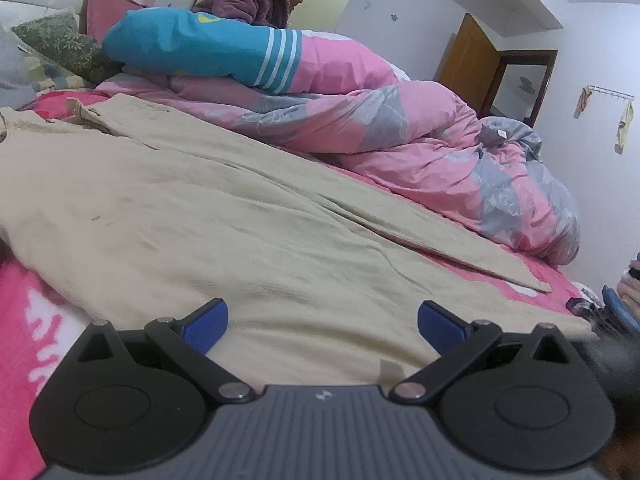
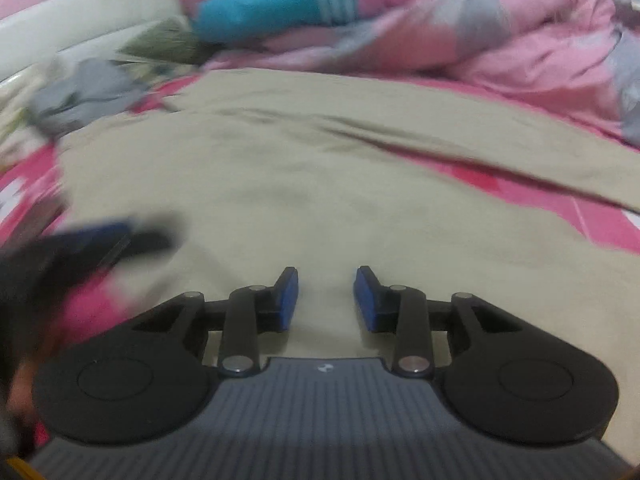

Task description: Fold clothes

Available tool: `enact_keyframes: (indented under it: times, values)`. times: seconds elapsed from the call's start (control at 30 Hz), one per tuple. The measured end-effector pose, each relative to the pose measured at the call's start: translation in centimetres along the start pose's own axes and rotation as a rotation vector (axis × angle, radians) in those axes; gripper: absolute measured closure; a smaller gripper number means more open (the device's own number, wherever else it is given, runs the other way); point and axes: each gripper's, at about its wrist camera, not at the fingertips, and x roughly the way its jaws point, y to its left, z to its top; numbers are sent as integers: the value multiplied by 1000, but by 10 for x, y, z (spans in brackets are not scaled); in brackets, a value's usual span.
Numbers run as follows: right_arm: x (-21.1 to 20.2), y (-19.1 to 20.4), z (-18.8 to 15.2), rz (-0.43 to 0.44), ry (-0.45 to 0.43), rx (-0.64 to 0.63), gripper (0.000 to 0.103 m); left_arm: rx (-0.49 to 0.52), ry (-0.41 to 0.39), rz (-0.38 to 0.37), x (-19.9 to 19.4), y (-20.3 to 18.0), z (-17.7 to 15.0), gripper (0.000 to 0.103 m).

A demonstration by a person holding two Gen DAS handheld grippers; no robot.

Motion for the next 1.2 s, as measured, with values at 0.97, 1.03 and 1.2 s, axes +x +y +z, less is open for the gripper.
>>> enact_keyframes:
  times: [0.97, 1.03, 1.2]
  values:
    - [31, 55, 12, 180, 9, -150, 73, 7, -85, 141, -99, -10, 24, 1]
    - [9, 58, -1, 281, 25, -122, 72, 10, -63, 114, -88, -10, 25, 1]
    - [-35, 2, 1, 246, -20, 46, 76, 50, 5, 31, -54, -24, 21, 1]
